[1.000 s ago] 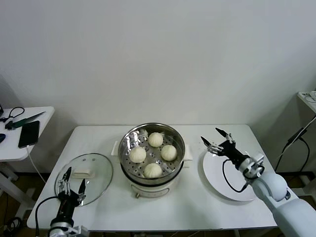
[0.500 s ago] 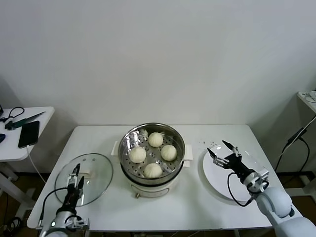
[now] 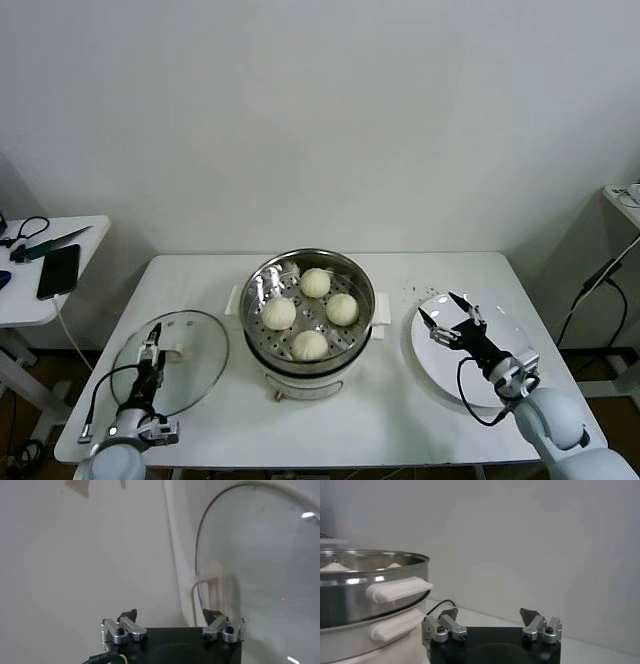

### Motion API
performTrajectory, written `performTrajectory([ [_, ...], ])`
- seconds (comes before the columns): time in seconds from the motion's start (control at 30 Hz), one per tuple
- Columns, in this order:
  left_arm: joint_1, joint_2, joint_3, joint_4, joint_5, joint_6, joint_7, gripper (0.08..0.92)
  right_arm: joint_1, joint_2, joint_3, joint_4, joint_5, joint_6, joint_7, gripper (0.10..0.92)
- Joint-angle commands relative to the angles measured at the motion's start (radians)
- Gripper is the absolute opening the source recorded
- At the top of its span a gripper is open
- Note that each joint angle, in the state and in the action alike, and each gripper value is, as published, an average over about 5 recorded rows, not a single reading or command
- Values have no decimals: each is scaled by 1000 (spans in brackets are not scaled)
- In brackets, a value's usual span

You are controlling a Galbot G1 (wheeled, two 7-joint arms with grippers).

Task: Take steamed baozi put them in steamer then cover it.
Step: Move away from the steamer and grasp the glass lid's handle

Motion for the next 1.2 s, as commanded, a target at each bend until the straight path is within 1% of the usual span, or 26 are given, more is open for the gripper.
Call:
performTrajectory([
  [0.03,-76,9,1,88,-20,-1,-41,823,-10,16,5,-12,-29,9,-7,823],
  [0.4,-84,14,11,112,-80,-14,-41,819,-17,34,5,-31,-74,28,-24,823],
  [0.5,-83,15,11,121,-87,-22,-43,781,-20,39,8,-36,-85,33,-30,823],
  [0.73,-76,18,10,131,-114,-31,-48,606,-26,48,12,-42,-102,42,-41,823],
  [0.8,-74,19,10,132,-121,-34,-48,545,-26,50,13,-43,-105,44,-43,823],
  [0.87,-72,19,9,133,-128,-37,-47,467,-25,53,13,-45,-108,45,-45,823],
  [1.1,-66,23,14,110,-162,-40,-45,268,-23,57,12,-48,-110,47,-49,823],
  [1.2,-52,23,13,83,-184,-40,-48,185,-23,58,13,-48,-110,48,-51,823],
])
